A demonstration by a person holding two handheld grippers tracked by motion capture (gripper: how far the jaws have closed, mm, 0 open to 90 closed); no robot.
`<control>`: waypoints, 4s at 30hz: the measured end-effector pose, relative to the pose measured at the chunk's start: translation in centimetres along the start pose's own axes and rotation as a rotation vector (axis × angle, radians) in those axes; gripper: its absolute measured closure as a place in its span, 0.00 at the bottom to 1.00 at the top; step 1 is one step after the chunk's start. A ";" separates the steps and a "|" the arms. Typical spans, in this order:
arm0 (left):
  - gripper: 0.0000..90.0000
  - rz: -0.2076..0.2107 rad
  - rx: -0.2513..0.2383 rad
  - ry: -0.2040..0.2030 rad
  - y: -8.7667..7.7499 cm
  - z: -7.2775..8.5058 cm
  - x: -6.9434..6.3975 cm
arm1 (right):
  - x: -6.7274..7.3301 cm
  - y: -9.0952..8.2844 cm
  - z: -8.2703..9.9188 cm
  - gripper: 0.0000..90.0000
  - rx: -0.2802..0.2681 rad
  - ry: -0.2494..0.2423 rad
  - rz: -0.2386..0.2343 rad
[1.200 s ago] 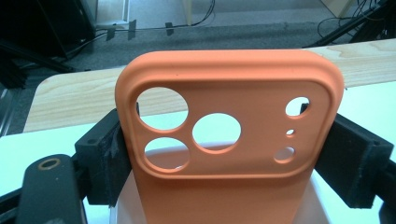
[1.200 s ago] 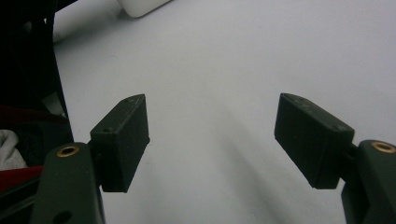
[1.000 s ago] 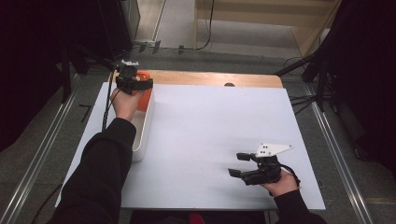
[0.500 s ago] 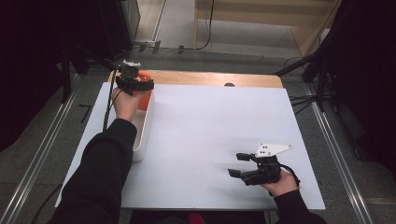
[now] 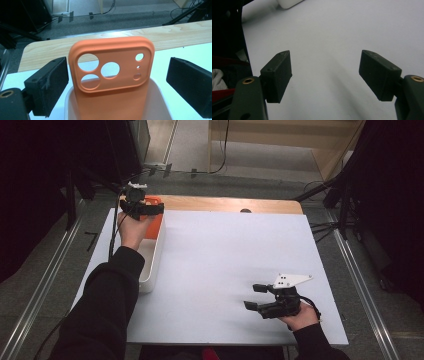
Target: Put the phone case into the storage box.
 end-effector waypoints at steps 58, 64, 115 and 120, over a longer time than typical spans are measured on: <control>0.08 0.404 0.023 0.195 -8.3 0.5 -2.8 | 0.0 0.1 0.1 0.28 0.006 0.000 -0.003; 0.08 0.433 0.024 0.220 -8.7 1.0 -3.5 | 0.0 0.1 0.1 0.28 0.006 -0.002 -0.003; 0.15 0.530 0.037 0.387 -9.4 6.0 -8.8 | 0.1 0.3 0.1 0.28 0.014 -0.002 -0.003; 0.15 0.538 0.044 0.396 -9.4 6.7 -9.1 | 0.1 0.3 0.1 0.28 0.015 -0.002 -0.002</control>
Point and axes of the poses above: each handheld gripper's, and its own axes: y roughly forward along the jaws, z roughly out of its underside, x roughly to its left, the point moved 3 cm from there along y, roughly forward along the jaws, and after that the axes turned 11 degrees about x, right-handed, at the moved point
